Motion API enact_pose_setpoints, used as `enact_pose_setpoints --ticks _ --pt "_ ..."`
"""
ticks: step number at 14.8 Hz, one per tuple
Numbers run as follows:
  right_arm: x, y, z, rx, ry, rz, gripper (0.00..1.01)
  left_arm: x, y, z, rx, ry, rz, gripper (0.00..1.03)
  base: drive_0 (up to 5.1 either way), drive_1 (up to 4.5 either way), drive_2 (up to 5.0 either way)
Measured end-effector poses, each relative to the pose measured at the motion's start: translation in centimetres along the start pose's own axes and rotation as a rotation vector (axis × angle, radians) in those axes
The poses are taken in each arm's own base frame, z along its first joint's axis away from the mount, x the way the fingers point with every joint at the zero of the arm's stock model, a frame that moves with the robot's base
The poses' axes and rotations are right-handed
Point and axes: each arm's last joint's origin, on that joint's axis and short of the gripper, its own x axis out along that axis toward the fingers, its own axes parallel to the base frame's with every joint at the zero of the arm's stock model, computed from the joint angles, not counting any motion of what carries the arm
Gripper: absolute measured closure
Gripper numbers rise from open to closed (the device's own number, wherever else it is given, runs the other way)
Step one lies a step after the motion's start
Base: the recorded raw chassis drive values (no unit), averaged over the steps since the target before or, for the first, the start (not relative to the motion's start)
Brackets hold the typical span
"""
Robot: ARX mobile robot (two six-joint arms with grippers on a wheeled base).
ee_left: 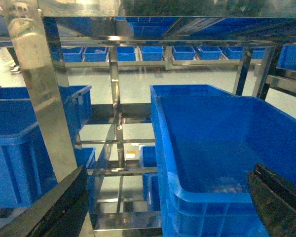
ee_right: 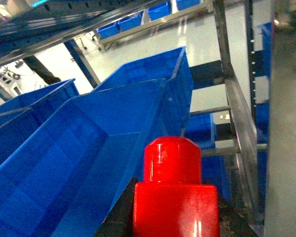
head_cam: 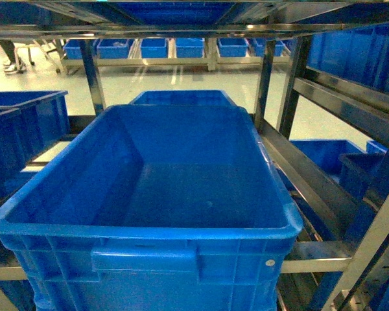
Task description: Pick red block from blue box to shelf
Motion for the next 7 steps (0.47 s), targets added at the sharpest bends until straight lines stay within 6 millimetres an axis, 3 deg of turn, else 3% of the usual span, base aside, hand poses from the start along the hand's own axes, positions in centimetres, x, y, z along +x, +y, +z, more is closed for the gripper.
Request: enact_pose_setpoints --ticks 3,7 --pt "2.3 0.9 0.5 0.004 0.061 0.138 0.74 0.0 0.0 0.0 0.000 0.000 0.000 0.05 0.0 0.00 0.0" --pt "3.2 2.6 -0.1 -0.003 0.108 0.234 0.74 0.0 0.0 0.0 0.000 0.000 0.000 0.05 0.0 0.00 0.0"
